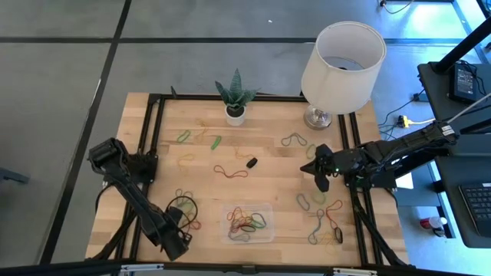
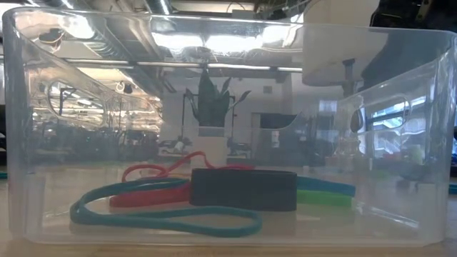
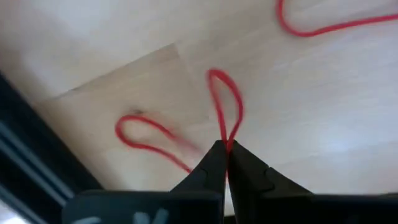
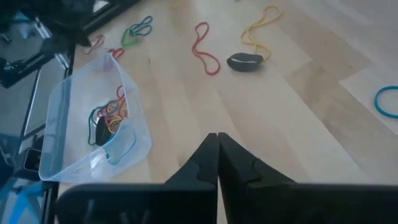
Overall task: Pick and place rubber bands into bin
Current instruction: Put the red rubber band into the transparent bin, then put the blue rubber band into the transparent bin
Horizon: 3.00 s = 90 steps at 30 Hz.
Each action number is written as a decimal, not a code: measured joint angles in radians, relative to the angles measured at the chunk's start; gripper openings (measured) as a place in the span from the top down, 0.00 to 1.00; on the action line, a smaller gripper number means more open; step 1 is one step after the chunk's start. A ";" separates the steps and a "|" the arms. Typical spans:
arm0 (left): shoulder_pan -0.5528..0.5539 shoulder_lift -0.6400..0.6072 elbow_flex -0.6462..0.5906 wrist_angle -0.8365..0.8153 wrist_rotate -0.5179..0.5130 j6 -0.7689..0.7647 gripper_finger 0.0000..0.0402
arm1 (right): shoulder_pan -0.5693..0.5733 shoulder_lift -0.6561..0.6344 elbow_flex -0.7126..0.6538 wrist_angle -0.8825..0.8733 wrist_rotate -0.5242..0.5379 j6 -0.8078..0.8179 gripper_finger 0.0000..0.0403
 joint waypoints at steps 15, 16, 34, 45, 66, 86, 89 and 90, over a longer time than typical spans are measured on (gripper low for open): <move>0.132 -0.001 0.463 -0.390 -0.201 0.009 0.99 | 0.001 0.000 0.000 -0.071 -0.086 -0.136 0.99; 0.140 -0.002 0.488 -0.408 -0.250 0.015 0.99 | 0.001 0.000 0.000 -0.083 -0.086 -0.148 0.99; 0.415 0.056 0.635 -0.006 -0.595 0.692 1.00 | 0.001 0.000 0.000 -0.150 -0.086 -0.228 0.99; 0.500 0.267 0.635 0.273 -0.370 0.933 1.00 | 0.001 0.000 0.000 -0.157 -0.086 -0.231 0.99; 0.473 0.460 0.635 0.418 -0.266 0.835 0.90 | 0.001 0.000 0.000 -0.160 -0.086 -0.251 0.99; 0.568 0.271 0.635 0.148 -0.265 1.169 0.78 | 0.000 0.000 0.000 -0.150 -0.086 -0.140 0.99; 0.594 0.207 0.635 0.029 -0.223 1.329 0.90 | 0.001 0.001 0.000 -0.132 -0.086 -0.120 0.99; 0.602 0.188 0.635 -0.020 -0.220 1.378 0.95 | 0.001 0.006 0.000 -0.131 -0.085 -0.115 0.99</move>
